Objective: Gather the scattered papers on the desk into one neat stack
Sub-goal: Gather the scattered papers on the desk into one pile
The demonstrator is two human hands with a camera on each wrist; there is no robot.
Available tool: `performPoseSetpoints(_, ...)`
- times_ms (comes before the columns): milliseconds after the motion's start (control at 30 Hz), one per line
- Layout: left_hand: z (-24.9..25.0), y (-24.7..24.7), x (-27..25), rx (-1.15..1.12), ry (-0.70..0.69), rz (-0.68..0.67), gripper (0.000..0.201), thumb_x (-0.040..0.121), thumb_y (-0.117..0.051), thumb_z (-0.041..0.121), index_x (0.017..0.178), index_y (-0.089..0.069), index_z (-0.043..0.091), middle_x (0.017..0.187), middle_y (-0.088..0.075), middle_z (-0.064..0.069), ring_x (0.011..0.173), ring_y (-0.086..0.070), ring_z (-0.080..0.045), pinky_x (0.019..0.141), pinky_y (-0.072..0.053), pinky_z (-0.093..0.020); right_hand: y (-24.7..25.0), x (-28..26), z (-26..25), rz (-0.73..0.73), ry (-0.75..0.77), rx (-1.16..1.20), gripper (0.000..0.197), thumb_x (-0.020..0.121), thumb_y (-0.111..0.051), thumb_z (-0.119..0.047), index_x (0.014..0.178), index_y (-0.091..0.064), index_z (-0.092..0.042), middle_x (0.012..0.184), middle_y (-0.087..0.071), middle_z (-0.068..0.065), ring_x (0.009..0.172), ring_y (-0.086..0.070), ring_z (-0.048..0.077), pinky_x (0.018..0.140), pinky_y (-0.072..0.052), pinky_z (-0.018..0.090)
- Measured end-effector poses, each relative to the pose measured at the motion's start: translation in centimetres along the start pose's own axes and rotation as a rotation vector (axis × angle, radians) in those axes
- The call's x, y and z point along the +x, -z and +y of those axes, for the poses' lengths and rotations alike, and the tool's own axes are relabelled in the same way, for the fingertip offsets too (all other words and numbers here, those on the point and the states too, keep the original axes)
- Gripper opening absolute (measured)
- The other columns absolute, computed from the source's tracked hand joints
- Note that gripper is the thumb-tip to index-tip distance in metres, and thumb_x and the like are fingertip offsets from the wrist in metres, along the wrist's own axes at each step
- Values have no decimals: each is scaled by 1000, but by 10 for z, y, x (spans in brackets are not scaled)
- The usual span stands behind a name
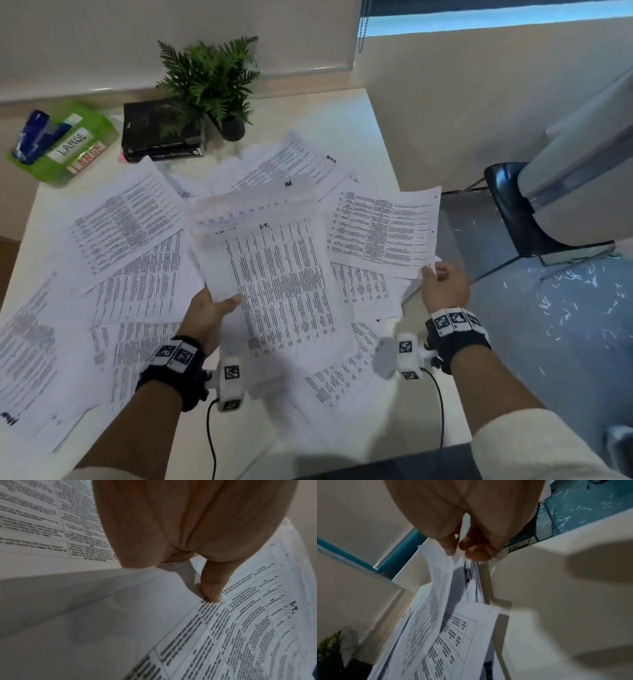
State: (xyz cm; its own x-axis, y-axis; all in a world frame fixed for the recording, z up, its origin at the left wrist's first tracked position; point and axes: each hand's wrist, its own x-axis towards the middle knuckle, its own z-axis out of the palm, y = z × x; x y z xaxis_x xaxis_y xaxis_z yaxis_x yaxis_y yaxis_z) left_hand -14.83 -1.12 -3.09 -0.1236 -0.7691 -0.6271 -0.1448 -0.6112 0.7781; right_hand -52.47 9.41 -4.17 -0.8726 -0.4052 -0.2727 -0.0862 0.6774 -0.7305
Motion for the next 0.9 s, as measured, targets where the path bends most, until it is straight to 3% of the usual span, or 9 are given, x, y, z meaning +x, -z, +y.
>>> performPoseSetpoints(100,1,7,-1,-32,6,13,32,94,-60,2,126,-59,10,119,-68,-17,111,-63,-41,95,-48,-63,8,-2,12,-57,-21,266,10,93,-64,-15,83,-64,-17,92,-72,8,86,-69,32,85,-58,46)
performPoseSetpoints(233,7,8,-5,-57,9,15,32,94,-58,0,126,-57,3,112,-67,-17,109,-60,-40,94,-49,-53,20,-4,14,-204,-149,703,13,97,-55,1,94,-56,-11,111,-70,17,87,-70,28,70,-61,35)
performPoseSetpoints(300,9,7,-6,-55,-6,-2,32,93,-59,-1,125,-58,3,115,-68,-16,109,-61,-37,98,-47,-53,21,-7,15,-257,-111,688,15,97,-54,4,98,-56,-11,112,-70,15,88,-70,30,64,-60,31)
performPoseSetpoints(367,14,6,-7,-60,-17,-27,29,93,-58,-3,120,-59,4,105,-68,-12,101,-60,-34,97,-46,-52,21,-11,14,-291,-75,684,19,97,-51,6,96,-58,-12,111,-71,14,90,-70,32,61,-59,29)
performPoseSetpoints(500,30,9,-15,-43,-58,-90,31,91,-53,-12,112,-63,9,109,-68,-8,100,-62,-26,90,-48,-39,16,-18,7,-412,-52,704,23,99,-48,4,100,-62,-13,106,-70,16,91,-67,31,77,-59,45)
performPoseSetpoints(600,38,15,-18,-9,-70,-129,37,88,-54,-15,119,-61,4,115,-68,-9,105,-64,-23,91,-49,-34,4,-23,-5,-522,-42,632,25,99,-49,2,105,-65,-16,102,-70,13,86,-66,29,74,-57,44)
performPoseSetpoints(700,35,21,-20,68,-28,-155,38,88,-56,-14,122,-59,1,119,-68,-13,108,-64,-25,100,-46,-40,-17,-31,-24,-634,82,502,37,98,-52,3,98,-72,-28,99,-71,9,81,-63,26,74,-52,37)
performPoseSetpoints(767,26,23,-22,112,22,-171,38,88,-60,-11,124,-60,-1,119,-68,-16,109,-65,-28,103,-44,-46,-31,-43,-41,-680,221,340,39,97,-52,1,97,-71,-33,98,-70,1,78,-63,16,67,-52,27)
performPoseSetpoints(900,3,26,-25,114,106,-203,46,75,-74,5,119,-62,3,114,-71,-17,108,-66,-37,97,-48,-56,-64,-67,-64,-811,305,240,41,92,-52,6,102,-74,-28,102,-76,4,84,-73,14,66,-59,29)
